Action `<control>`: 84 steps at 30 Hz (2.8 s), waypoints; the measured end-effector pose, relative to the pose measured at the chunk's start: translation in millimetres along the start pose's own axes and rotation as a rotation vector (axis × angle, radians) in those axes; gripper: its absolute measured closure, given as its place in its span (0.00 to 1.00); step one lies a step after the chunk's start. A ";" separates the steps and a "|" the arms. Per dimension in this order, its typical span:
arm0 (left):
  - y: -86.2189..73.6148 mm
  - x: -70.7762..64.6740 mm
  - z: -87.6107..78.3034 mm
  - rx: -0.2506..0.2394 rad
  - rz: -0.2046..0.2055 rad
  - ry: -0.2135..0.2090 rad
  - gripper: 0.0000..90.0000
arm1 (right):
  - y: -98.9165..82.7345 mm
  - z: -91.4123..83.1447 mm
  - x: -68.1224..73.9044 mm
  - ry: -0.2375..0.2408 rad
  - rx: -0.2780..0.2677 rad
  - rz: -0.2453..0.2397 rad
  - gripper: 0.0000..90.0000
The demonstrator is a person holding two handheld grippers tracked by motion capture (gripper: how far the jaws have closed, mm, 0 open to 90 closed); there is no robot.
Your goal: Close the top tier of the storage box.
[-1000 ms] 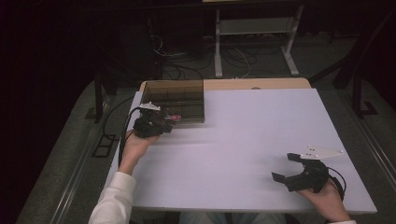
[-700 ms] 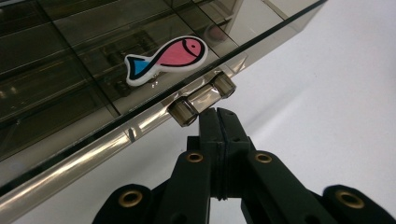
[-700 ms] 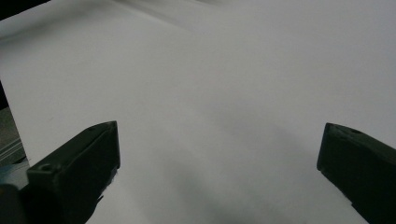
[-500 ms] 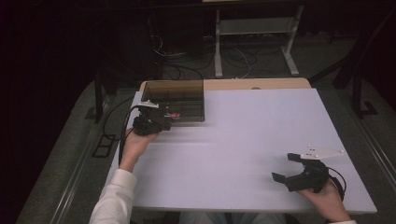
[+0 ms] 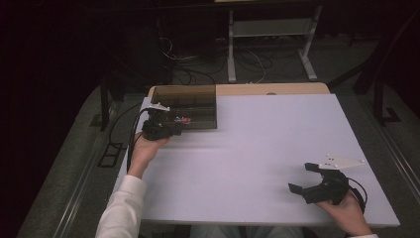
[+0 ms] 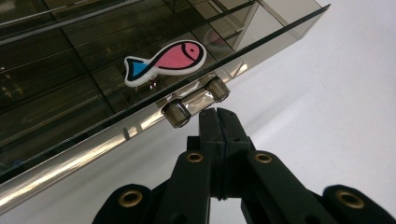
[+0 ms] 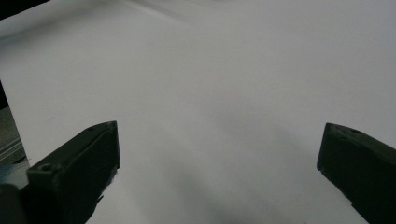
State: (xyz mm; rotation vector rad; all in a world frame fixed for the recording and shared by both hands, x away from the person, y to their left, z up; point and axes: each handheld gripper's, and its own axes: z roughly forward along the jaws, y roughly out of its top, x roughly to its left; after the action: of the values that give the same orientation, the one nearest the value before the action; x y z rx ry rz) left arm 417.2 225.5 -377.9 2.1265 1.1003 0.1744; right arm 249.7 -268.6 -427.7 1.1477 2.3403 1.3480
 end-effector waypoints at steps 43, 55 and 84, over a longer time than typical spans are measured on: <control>10.9 13.3 13.7 -0.023 -0.067 0.003 0.99 | -0.4 0.5 -0.2 -0.001 0.006 -0.001 0.00; 14.8 16.8 17.5 -0.036 -0.086 0.010 0.99 | -0.7 0.5 -0.3 -0.001 0.007 -0.001 0.00; 22.7 23.9 28.3 -0.066 -0.111 0.036 0.99 | -1.3 0.4 -0.5 -0.006 0.011 -0.003 0.00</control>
State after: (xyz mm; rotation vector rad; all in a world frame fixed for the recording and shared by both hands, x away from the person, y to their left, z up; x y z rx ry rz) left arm 459.0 219.8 -388.3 2.0055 1.2141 0.1940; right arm 249.6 -269.0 -429.1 1.1500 2.3472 1.3305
